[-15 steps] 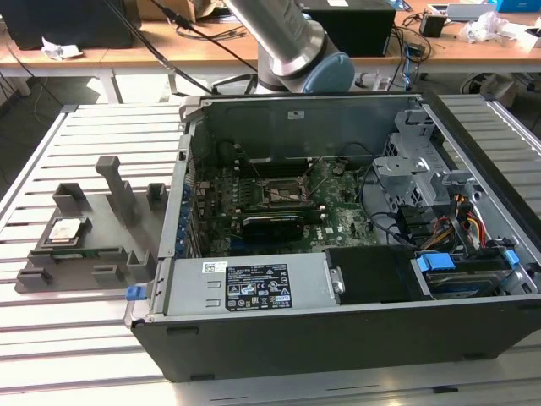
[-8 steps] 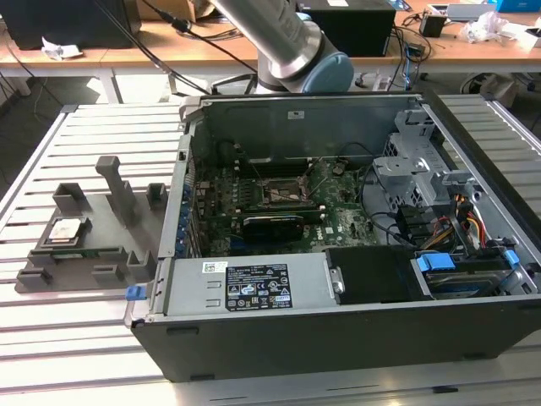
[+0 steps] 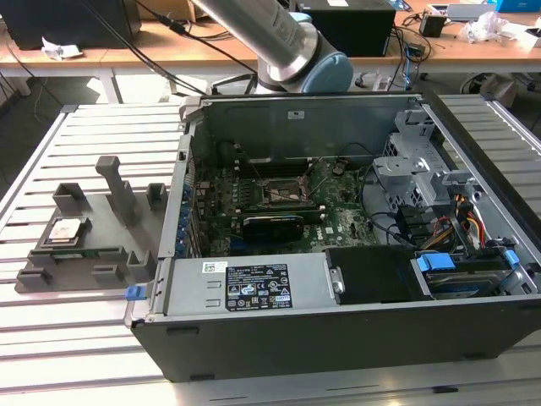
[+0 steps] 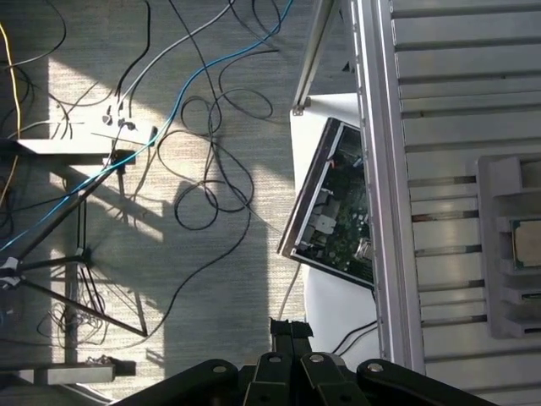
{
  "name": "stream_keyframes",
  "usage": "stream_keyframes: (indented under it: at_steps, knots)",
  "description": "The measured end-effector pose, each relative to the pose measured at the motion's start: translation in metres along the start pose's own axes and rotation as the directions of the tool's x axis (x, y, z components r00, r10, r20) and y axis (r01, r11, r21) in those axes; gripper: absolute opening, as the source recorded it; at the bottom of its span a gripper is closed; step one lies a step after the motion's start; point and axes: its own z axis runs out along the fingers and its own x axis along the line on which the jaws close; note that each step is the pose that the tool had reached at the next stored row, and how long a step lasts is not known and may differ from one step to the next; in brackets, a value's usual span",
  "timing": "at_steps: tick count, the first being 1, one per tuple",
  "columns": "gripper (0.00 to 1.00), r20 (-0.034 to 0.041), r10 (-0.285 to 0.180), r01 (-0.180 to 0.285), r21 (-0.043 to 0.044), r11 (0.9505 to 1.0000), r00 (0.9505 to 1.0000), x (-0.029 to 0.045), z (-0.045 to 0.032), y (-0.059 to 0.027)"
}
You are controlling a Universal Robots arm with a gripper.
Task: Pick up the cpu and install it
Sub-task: 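Reach for the cpu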
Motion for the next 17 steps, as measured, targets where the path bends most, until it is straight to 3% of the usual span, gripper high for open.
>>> stream_keyframes:
  at_steps: [5,10,11,17]
  knots:
    - [0.11,0.0002,0.0,0.0,-0.0001,1.0,1.0,0.0001,0.0001,0.0001]
    - [0.11,-0.0008,0.0,0.0,0.0001,1.0,1.0,-0.0314,0.0028,0.0022]
    - [0.11,-0.001,0.0,0.0,0.0001,1.0,1.0,-0.042,0.0038,0.003]
    - [0.11,-0.0017,0.0,0.0,0.0,1.0,1.0,-0.0763,0.0055,0.0055]
